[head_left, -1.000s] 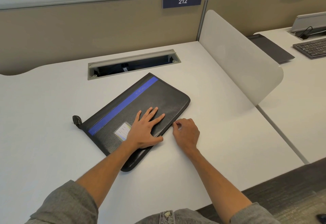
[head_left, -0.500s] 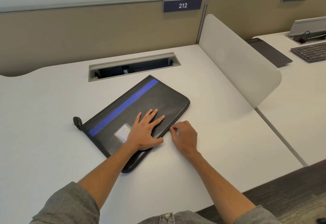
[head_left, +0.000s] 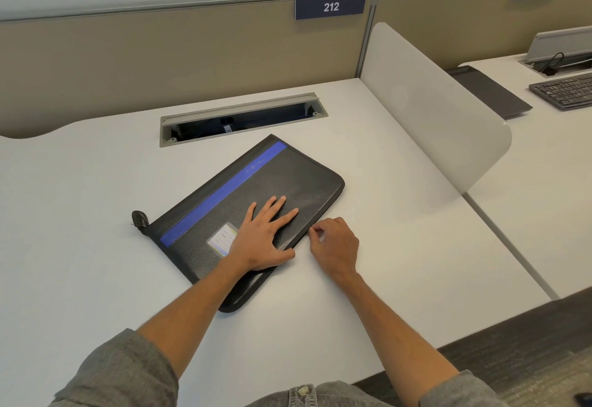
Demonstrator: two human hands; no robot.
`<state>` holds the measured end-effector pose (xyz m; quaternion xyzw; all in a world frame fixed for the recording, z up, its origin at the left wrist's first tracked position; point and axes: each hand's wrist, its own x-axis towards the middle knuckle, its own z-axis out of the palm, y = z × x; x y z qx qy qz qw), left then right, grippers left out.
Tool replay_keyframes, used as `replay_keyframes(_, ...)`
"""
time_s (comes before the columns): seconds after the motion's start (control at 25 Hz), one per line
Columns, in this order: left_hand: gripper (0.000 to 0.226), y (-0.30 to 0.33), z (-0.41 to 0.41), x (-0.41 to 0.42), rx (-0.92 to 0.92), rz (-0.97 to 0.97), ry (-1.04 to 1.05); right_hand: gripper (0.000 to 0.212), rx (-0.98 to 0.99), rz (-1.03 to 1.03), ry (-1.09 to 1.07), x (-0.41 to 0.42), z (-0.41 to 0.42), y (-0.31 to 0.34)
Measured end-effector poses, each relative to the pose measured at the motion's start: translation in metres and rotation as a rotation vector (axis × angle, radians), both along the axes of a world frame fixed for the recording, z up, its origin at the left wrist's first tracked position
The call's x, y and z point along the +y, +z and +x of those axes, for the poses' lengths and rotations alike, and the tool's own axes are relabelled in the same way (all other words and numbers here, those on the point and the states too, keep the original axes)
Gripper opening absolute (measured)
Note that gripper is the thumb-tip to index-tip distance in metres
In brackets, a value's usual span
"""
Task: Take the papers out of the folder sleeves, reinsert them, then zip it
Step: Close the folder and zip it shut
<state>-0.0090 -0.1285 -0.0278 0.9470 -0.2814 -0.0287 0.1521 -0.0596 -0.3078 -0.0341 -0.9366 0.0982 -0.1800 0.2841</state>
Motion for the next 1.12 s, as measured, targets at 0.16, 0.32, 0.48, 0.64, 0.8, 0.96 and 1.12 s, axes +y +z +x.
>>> replay_keyframes(0.16, 0.089, 0.000, 0.000, 0.000, 0.001, 0.012, -0.012, 0.009, 0.121, 0.043, -0.122, 0.000, 0.009, 0.000)
replay_keyframes(0.32, 0.089, 0.000, 0.000, 0.000, 0.003, 0.013, -0.013, 0.012, 0.152, 0.045, -0.174, 0.002, 0.014, 0.001)
replay_keyframes(0.48, 0.089, 0.000, 0.000, 0.001, 0.005, 0.014, -0.011, 0.009, 0.116, 0.082, -0.133, -0.004, 0.014, -0.001)
replay_keyframes(0.64, 0.089, 0.000, 0.000, 0.000, 0.005, 0.015, -0.005, 0.004, 0.045, 0.095, -0.042, -0.007, 0.009, -0.002)
replay_keyframes(0.8, 0.088, 0.000, 0.000, 0.000, 0.001, 0.001, 0.001, 0.003, 0.005, 0.075, 0.027, -0.006, 0.004, -0.002)
replay_keyframes(0.96, 0.086, 0.001, -0.002, 0.000, 0.000, -0.020, 0.011, 0.006, -0.078, -0.032, 0.193, -0.005, -0.005, -0.008)
replay_keyframes(1.12, 0.087, 0.001, -0.002, 0.000, 0.003, -0.010, 0.009, 0.007, -0.060, -0.030, 0.113, -0.003, -0.005, -0.006)
